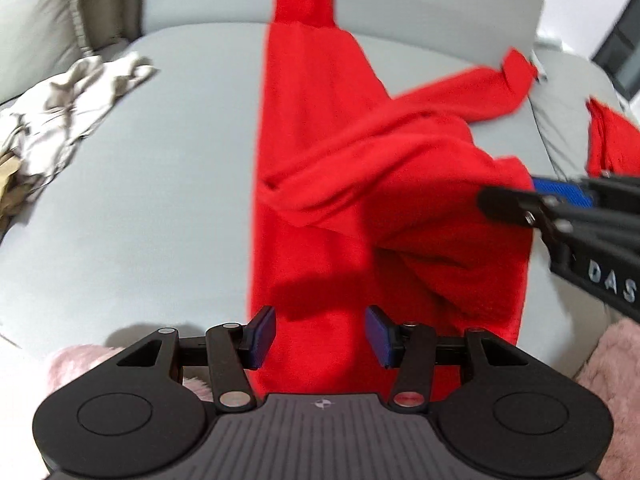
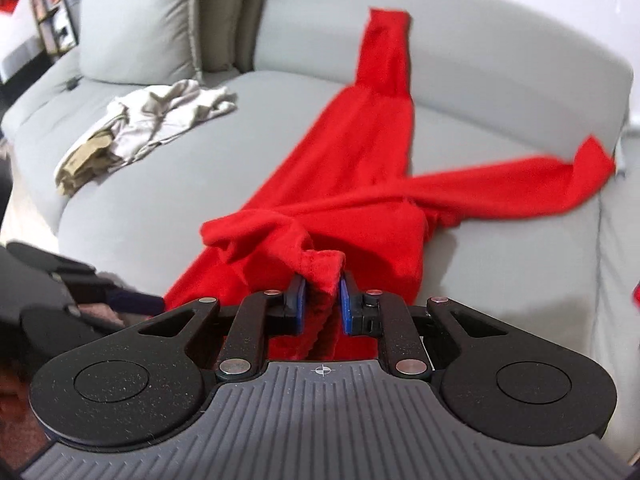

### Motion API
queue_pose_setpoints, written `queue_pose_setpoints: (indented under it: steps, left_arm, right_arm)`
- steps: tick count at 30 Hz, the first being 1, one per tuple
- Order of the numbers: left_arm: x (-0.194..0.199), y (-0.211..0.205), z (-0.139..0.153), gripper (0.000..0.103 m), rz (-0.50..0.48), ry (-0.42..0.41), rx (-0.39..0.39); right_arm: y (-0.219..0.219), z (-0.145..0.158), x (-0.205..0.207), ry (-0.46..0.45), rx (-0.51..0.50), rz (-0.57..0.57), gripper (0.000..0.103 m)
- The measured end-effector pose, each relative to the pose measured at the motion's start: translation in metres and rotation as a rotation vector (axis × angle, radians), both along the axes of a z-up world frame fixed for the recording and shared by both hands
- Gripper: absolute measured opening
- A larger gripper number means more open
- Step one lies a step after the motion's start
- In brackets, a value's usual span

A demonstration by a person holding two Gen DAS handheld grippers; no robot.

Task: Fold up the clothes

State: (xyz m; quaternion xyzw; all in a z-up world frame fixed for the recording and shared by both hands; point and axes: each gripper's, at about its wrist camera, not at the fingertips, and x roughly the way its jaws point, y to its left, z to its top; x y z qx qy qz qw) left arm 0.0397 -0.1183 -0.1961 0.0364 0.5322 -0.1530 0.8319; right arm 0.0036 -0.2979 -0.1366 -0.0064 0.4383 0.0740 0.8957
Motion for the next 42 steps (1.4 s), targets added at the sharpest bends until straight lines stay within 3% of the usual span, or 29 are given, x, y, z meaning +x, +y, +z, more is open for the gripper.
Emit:
queue_pose_setpoints:
  steps: [6, 8, 10, 12, 13, 16, 18, 19, 22, 23, 24, 28, 30, 31, 32, 33, 36, 40, 42]
  left_arm:
    - [0.003, 0.020, 0.015, 0.048, 0.123, -0.110, 0.087]
    - [0.004, 0.023, 0.017, 0.048, 0.135, -0.113, 0.083]
    - [0.004, 0.027, 0.019, 0.048, 0.130, -0.117, 0.069]
    - [0.002, 0.024, 0.019, 0.048, 0.106, -0.116, 0.047]
    - [0.001, 0.022, 0.018, 0.048, 0.090, -0.109, 0.039]
    - [-0.003, 0.015, 0.014, 0.027, 0.033, -0.081, 0.018]
    - [-0.007, 0.004, 0.010, 0.015, -0.041, -0.057, -0.016]
    - [-0.008, 0.000, 0.008, 0.014, -0.066, -0.049, -0.020]
    - [-0.012, -0.018, -0.009, 0.014, -0.163, 0.038, 0.013]
    - [-0.012, -0.021, -0.025, 0.014, -0.173, 0.127, 0.051]
    - [-0.013, -0.023, -0.039, 0.014, -0.183, 0.208, 0.086]
    - [-0.015, -0.013, -0.043, 0.016, -0.149, 0.258, 0.081]
    - [-0.010, -0.010, -0.026, 0.017, -0.119, 0.188, 0.053]
    - [-0.008, -0.010, -0.019, 0.022, -0.116, 0.151, 0.041]
    - [-0.003, -0.010, -0.006, 0.036, -0.104, 0.077, 0.026]
    - [0.000, -0.012, 0.003, 0.040, -0.094, 0.022, 0.025]
    - [0.014, -0.024, 0.020, 0.041, -0.090, -0.127, 0.043]
    - [0.034, -0.046, 0.027, 0.050, -0.106, -0.240, 0.051]
    - [0.050, -0.061, 0.025, 0.070, -0.114, -0.274, 0.059]
  right_arm:
    - [0.034, -0.002, -0.017, 0.125, 0.012, 0.192, 0.018]
    - [0.046, -0.003, -0.022, 0.166, 0.016, 0.256, 0.033]
    - [0.057, -0.004, -0.028, 0.208, 0.020, 0.320, 0.042]
    - [0.068, -0.004, -0.033, 0.246, 0.025, 0.379, 0.043]
    - [0.062, -0.001, -0.034, 0.236, 0.037, 0.360, 0.043]
    - [0.039, 0.005, -0.032, 0.191, 0.038, 0.249, 0.038]
    - [0.027, 0.005, -0.030, 0.170, 0.028, 0.173, 0.023]
    - [0.019, -0.002, -0.025, 0.181, 0.036, 0.123, 0.014]
    - [0.002, -0.026, -0.016, 0.239, 0.056, 0.010, 0.014]
    - [0.001, -0.035, -0.015, 0.278, 0.055, 0.002, 0.014]
    - [-0.003, -0.054, -0.015, 0.375, 0.053, -0.014, 0.014]
    - [-0.019, -0.056, -0.021, 0.421, 0.103, -0.047, 0.014]
    - [-0.027, -0.048, -0.017, 0.462, 0.111, -0.053, 0.018]
    - [-0.034, -0.038, -0.014, 0.435, 0.105, -0.062, 0.021]
    - [-0.036, -0.035, -0.014, 0.418, 0.108, -0.067, 0.021]
    - [-0.043, -0.028, -0.010, 0.383, 0.120, -0.084, 0.021]
    - [-0.059, -0.007, 0.006, 0.275, 0.147, -0.132, 0.022]
    - [-0.061, 0.013, 0.036, 0.160, 0.151, -0.192, 0.026]
    - [-0.065, 0.015, 0.047, 0.140, 0.160, -0.219, 0.037]
